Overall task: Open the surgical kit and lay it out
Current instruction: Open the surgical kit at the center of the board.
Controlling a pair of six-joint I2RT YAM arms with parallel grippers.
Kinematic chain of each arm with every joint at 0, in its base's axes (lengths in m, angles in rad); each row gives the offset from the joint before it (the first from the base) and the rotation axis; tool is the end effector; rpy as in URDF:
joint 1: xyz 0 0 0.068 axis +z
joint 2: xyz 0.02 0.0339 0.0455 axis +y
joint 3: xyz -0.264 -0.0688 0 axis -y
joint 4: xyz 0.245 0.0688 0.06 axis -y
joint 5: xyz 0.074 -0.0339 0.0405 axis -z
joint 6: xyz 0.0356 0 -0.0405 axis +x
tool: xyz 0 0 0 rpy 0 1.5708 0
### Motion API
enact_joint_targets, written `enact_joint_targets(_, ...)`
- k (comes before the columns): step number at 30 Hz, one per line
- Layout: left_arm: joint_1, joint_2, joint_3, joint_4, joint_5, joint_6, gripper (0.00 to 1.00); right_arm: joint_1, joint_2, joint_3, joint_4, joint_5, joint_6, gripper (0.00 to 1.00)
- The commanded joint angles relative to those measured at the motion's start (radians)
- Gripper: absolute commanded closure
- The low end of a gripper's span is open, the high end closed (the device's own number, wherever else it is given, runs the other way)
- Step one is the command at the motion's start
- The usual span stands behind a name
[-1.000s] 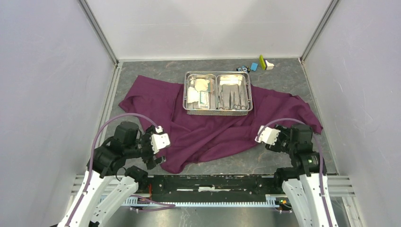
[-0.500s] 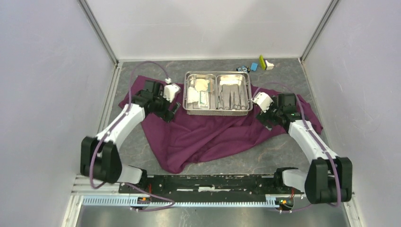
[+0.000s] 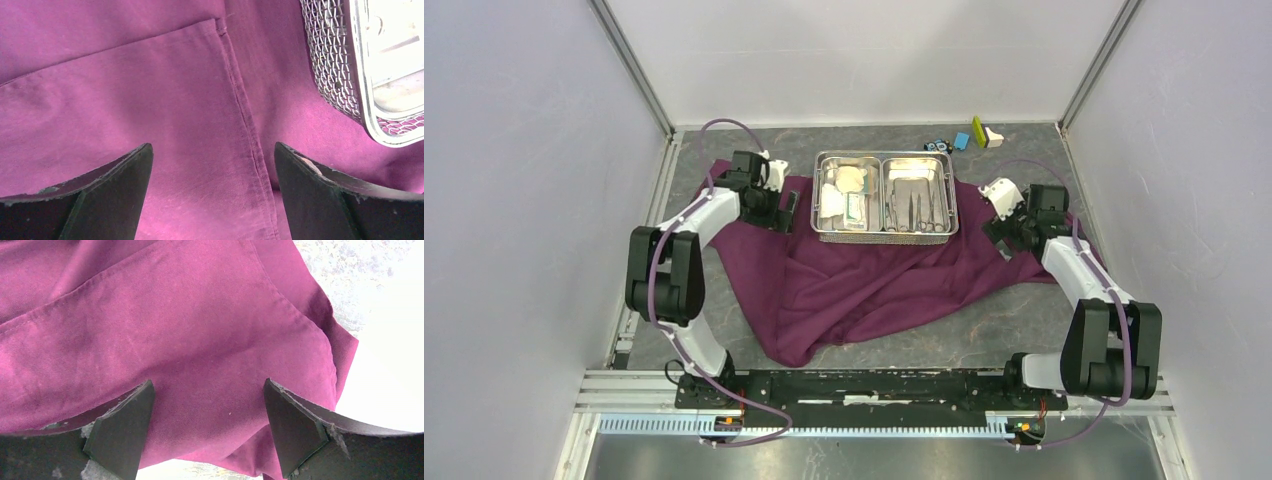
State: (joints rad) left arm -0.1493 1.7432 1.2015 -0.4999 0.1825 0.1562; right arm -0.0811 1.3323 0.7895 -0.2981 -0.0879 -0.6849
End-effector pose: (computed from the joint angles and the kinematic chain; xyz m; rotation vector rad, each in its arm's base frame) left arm 0.3562 -0.0601 0.2046 0.4598 2.5625 -0.2357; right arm 0.2708 -0.0189 0.2133 -0.7590 2.3003 -0.2470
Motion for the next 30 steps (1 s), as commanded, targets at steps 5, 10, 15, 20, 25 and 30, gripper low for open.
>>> enact_joint_targets(5,-0.081,0.058,0.013,0.044,-0.148,-0.062,0.11,-0.050,0.028,0.054,0.007,-0.020,-0.006,0.13)
enact_joint_targets(10,-0.087,0.103,0.024,0.037,-0.215,-0.061,0.20,-0.062,0.016,0.048,-0.007,-0.022,-0.024,0.13)
enact_joint_targets(15,-0.088,0.116,0.023,0.028,-0.196,-0.046,0.45,-0.066,0.014,0.056,-0.019,-0.034,-0.021,0.13)
enact_joint_targets(20,-0.077,0.082,0.036,-0.003,-0.153,-0.033,0.78,-0.064,0.027,0.099,-0.062,-0.100,0.011,0.12)
enact_joint_targets(25,-0.040,-0.028,0.032,-0.006,-0.101,-0.047,0.98,-0.062,0.049,0.144,-0.061,-0.110,0.059,0.12)
enact_joint_targets(30,0.008,-0.135,0.007,0.015,-0.071,-0.061,0.98,-0.059,0.127,0.235,-0.029,-0.091,0.194,0.12)
